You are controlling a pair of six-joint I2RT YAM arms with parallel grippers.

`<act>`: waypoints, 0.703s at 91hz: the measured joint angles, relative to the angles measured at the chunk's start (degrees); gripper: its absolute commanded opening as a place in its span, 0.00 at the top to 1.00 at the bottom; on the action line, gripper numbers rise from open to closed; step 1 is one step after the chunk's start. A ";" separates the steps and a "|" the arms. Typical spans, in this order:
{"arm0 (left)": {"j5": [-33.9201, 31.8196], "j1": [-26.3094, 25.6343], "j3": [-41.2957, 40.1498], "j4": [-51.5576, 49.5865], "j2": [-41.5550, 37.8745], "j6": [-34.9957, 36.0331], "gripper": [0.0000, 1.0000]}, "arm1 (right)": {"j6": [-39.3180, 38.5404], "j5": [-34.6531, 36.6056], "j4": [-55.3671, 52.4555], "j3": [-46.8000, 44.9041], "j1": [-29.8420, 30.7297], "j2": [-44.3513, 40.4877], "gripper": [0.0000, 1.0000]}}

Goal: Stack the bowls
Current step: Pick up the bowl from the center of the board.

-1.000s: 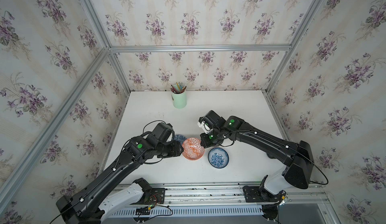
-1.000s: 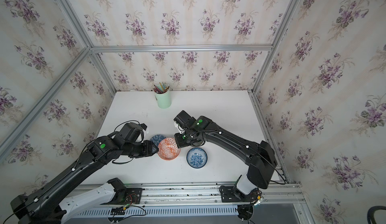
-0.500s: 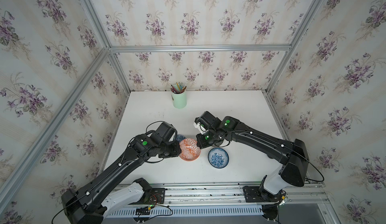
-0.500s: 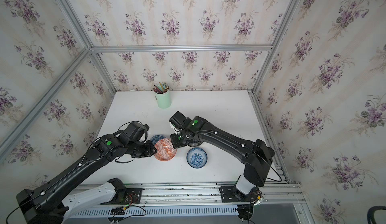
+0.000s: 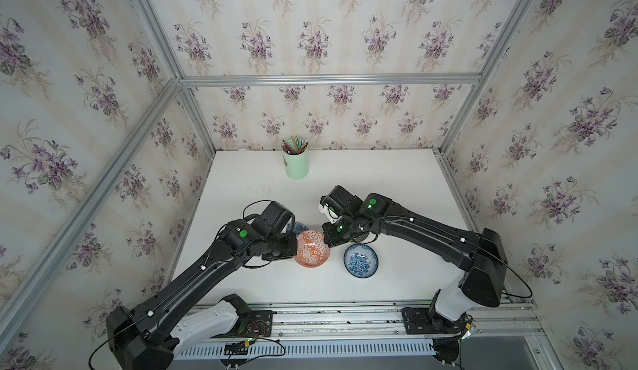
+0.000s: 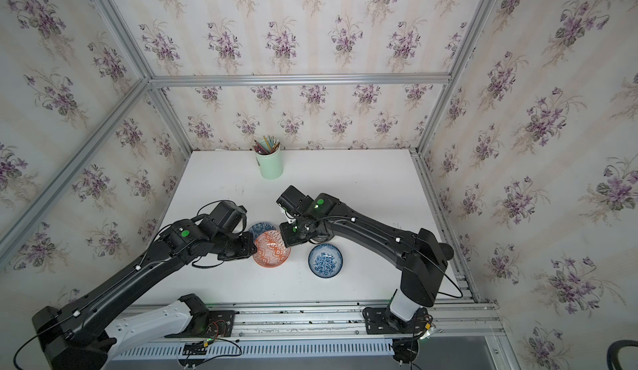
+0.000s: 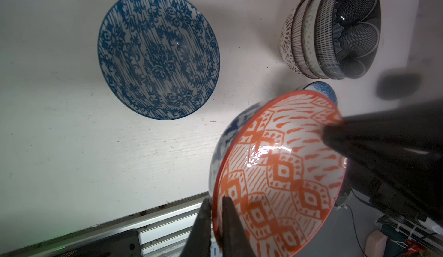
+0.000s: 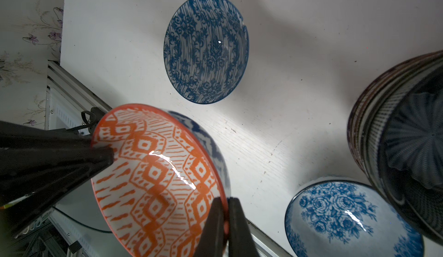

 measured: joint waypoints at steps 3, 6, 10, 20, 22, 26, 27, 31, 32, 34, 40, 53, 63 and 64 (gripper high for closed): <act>-0.13 0.02 0.00 -0.13 0.11 -0.09 0.94 | 0.13 0.00 0.00 0.00 0.09 0.11 1.00; -0.44 0.11 -0.02 -0.20 0.24 -0.20 0.96 | 0.26 -0.04 0.00 0.00 0.09 0.20 1.00; -0.59 0.15 -0.02 -0.22 0.39 -0.22 1.00 | 0.37 0.04 0.00 0.00 0.20 0.28 1.00; -0.68 0.13 -0.02 -0.39 0.66 -0.22 1.00 | 0.37 0.17 -0.02 0.00 0.33 0.52 1.00; -0.68 0.13 0.00 -0.48 0.76 -0.20 1.00 | 0.37 0.15 0.00 0.00 0.37 0.61 1.00; -0.68 0.11 0.02 -0.61 0.96 -0.20 1.00 | 0.37 0.04 0.02 0.00 0.37 0.74 1.00; -0.70 0.11 0.07 -0.70 1.01 -0.20 1.00 | 0.37 0.04 0.02 0.00 0.37 0.76 1.00; -0.79 0.11 0.26 -0.98 1.14 -0.17 1.00 | 0.37 -0.02 0.04 0.07 0.42 0.90 1.00; -0.85 0.11 0.31 -1.05 1.16 -0.17 1.00 | 0.37 -0.04 0.07 0.09 0.42 0.94 1.00; -0.92 0.11 0.44 -1.20 1.18 -0.17 1.00 | 0.39 -0.04 0.09 0.15 0.42 1.01 0.99; -1.36 0.11 0.70 -1.53 1.22 -0.15 1.00 | 0.39 -0.02 0.11 0.48 0.42 1.16 0.91; -2.23 0.04 0.76 -2.01 0.90 0.04 1.00 | 0.44 -0.02 0.26 1.40 0.42 1.49 0.76; -2.32 0.00 0.76 -2.89 0.63 0.07 1.00 | 0.37 0.00 1.40 2.45 0.42 1.49 0.69; -2.40 0.02 0.76 -2.91 0.61 0.07 1.00 | 0.37 0.00 1.44 2.56 0.42 1.49 0.68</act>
